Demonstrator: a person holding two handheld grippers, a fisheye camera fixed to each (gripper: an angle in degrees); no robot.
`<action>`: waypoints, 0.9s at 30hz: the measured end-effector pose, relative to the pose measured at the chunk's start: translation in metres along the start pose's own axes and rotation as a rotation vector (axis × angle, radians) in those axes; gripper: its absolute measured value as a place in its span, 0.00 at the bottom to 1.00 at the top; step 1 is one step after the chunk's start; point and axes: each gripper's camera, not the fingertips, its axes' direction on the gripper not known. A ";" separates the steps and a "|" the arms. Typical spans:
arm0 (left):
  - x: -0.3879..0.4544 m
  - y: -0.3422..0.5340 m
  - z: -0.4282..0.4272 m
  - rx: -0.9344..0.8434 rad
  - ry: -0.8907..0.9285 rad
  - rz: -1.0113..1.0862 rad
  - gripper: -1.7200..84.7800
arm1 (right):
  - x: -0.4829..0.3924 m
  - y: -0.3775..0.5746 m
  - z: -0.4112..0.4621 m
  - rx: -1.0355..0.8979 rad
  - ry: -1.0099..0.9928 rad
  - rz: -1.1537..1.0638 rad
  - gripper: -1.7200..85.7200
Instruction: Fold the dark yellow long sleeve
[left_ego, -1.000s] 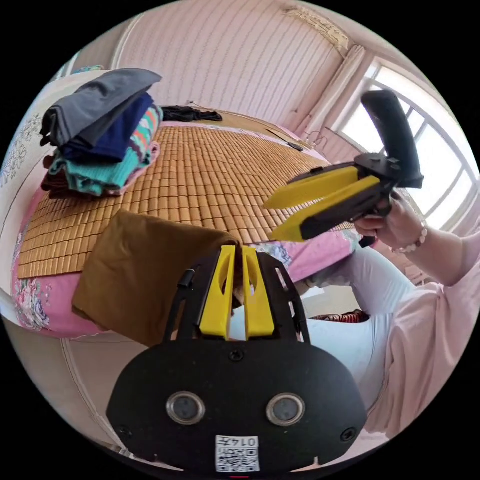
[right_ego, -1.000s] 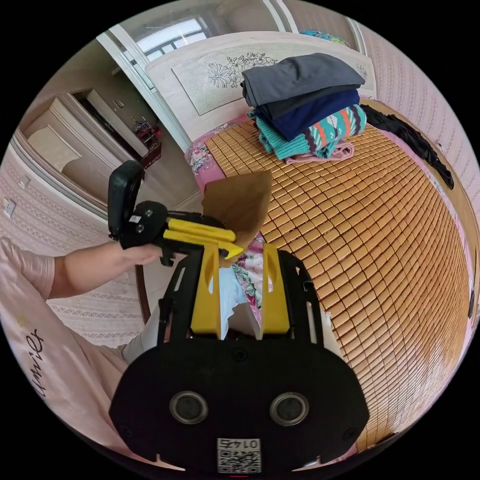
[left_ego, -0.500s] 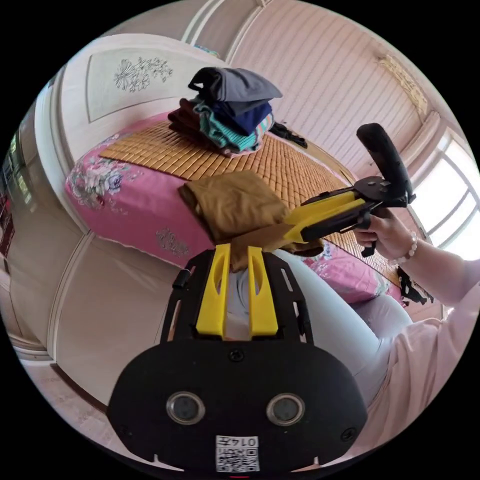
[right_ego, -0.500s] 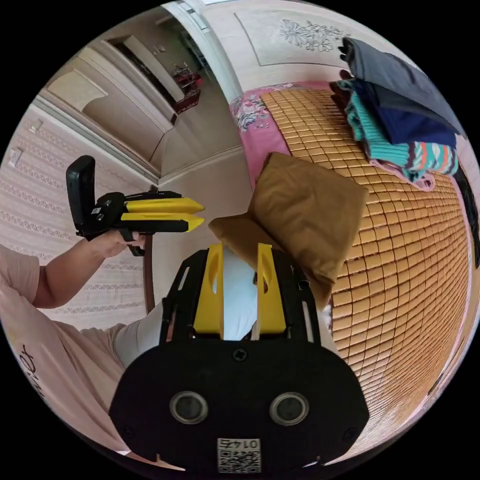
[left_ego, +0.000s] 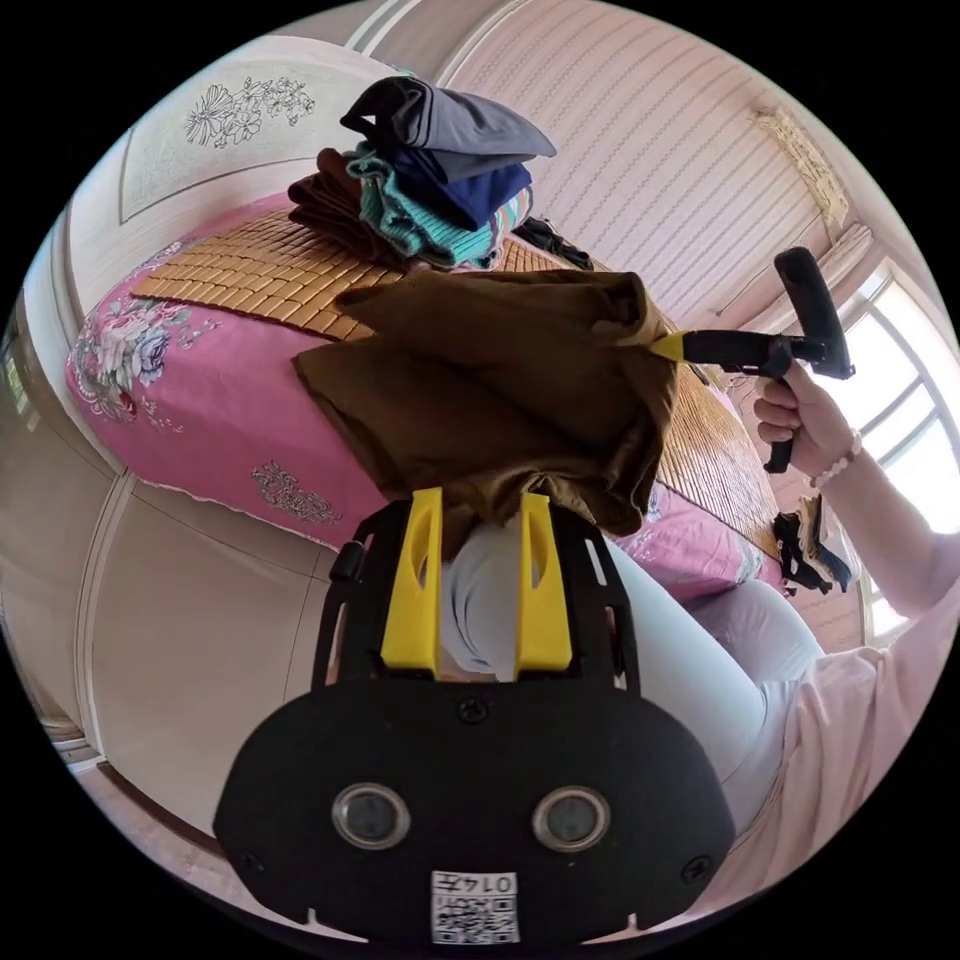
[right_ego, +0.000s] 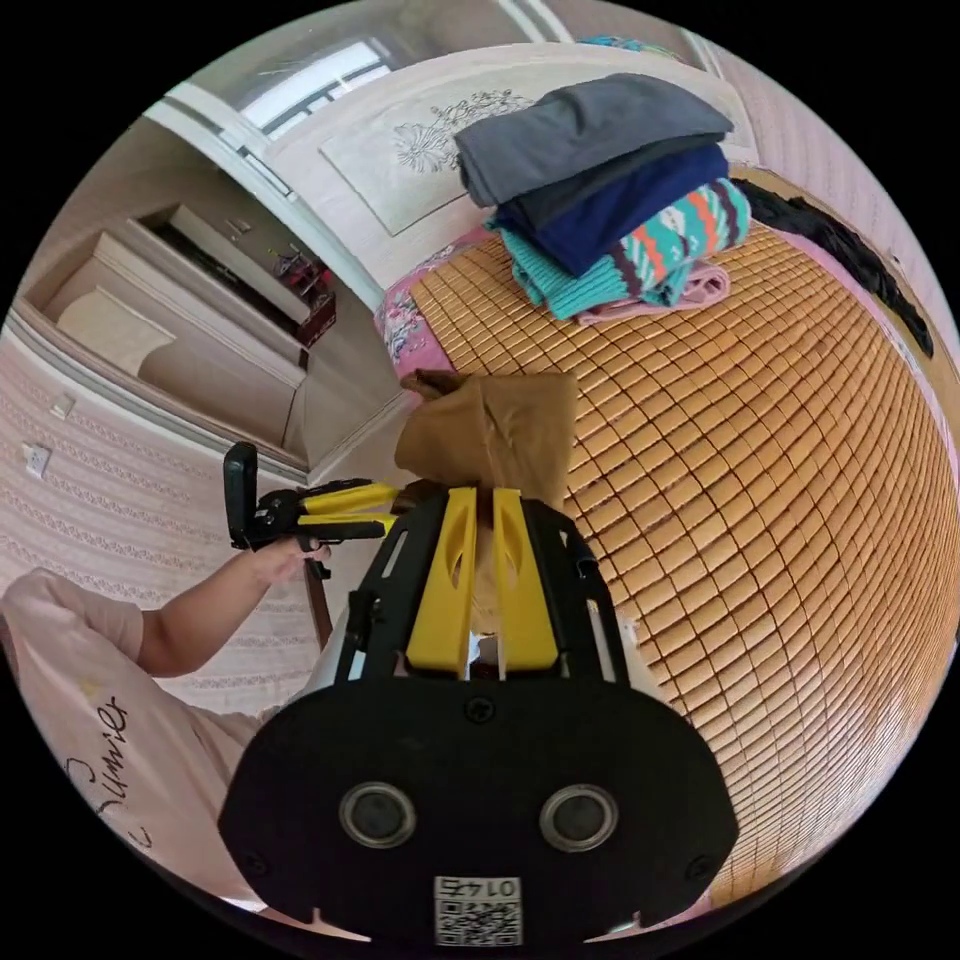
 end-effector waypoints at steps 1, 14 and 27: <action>0.000 -0.003 0.006 -0.013 -0.026 -0.012 0.15 | 0.011 0.007 -0.010 0.014 0.028 0.038 0.04; -0.016 0.024 0.020 -0.014 0.057 -0.110 0.06 | 0.074 0.102 -0.095 0.138 0.099 0.441 0.10; 0.026 0.034 -0.032 0.101 0.042 -0.031 0.01 | 0.061 0.065 -0.160 0.067 0.076 0.495 0.04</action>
